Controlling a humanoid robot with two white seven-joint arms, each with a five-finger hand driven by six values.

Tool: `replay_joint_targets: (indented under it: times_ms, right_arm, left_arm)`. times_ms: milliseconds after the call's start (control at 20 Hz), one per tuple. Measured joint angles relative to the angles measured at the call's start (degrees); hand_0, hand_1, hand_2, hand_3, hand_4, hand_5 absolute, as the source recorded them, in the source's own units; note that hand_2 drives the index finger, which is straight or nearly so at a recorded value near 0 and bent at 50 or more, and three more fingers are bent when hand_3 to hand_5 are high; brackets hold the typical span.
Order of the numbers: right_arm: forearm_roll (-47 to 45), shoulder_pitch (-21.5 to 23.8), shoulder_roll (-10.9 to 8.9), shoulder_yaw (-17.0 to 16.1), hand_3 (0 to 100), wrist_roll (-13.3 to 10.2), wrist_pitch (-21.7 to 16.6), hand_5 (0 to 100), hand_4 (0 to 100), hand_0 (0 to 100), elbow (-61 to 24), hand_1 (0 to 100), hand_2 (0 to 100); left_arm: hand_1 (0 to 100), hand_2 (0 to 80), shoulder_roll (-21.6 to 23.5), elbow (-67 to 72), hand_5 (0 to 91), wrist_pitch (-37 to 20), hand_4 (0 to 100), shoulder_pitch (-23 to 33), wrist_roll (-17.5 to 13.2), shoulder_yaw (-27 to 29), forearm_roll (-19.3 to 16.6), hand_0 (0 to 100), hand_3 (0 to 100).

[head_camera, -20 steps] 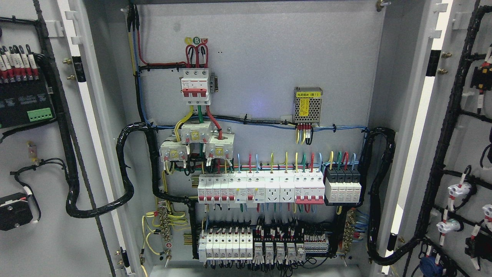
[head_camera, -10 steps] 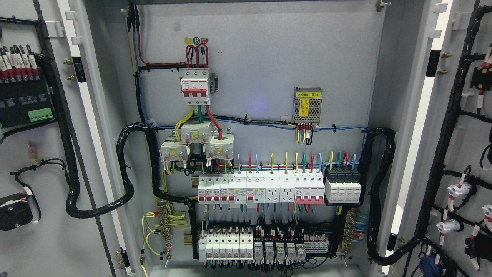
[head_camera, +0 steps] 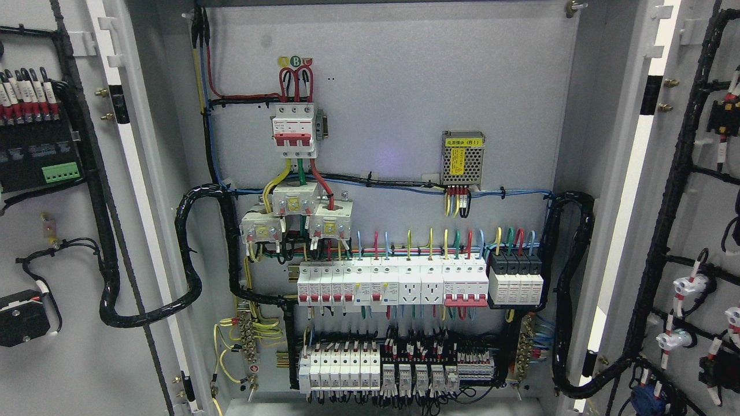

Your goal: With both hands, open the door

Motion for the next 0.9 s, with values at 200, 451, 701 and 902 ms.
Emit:
replay_joint_targets:
  times_ms: [200, 451, 701, 902]
  right_arm:
    - [0.83, 1.40, 1.11, 0.98, 0, -0.22, -0.21, 0, 0, 0, 3.74, 0, 0]
    - [1.52, 2.19, 2.72, 1.82, 0, -0.03, -0.97, 0, 0, 0, 10.02, 0, 0]
    - [1.73, 2.58, 4.40, 2.24, 0, 0.22, -1.44, 0, 0, 0, 17.62, 0, 0]
    - [1.65, 3.07, 5.69, 2.50, 0, 0.35, -1.45, 0, 0, 0, 23.65, 0, 0]
  left_arm:
    - [0, 0.0, -1.24, -0.04, 0.0, 0.00, 4, 3.35, 0.12, -3.24, -3.92, 0, 0]
    - [0, 0.0, -3.51, 1.80, 0.0, 0.00, 4, 6.63, 0.03, -6.73, -8.68, 0, 0]
    - [0, 0.0, -5.95, 5.79, 0.0, 0.00, 4, 8.69, -0.19, -9.70, -12.43, 0, 0]
    - [0, 0.0, -8.05, 10.27, 0.0, -0.14, 4, 9.74, -0.25, -11.46, -15.05, 0, 0]
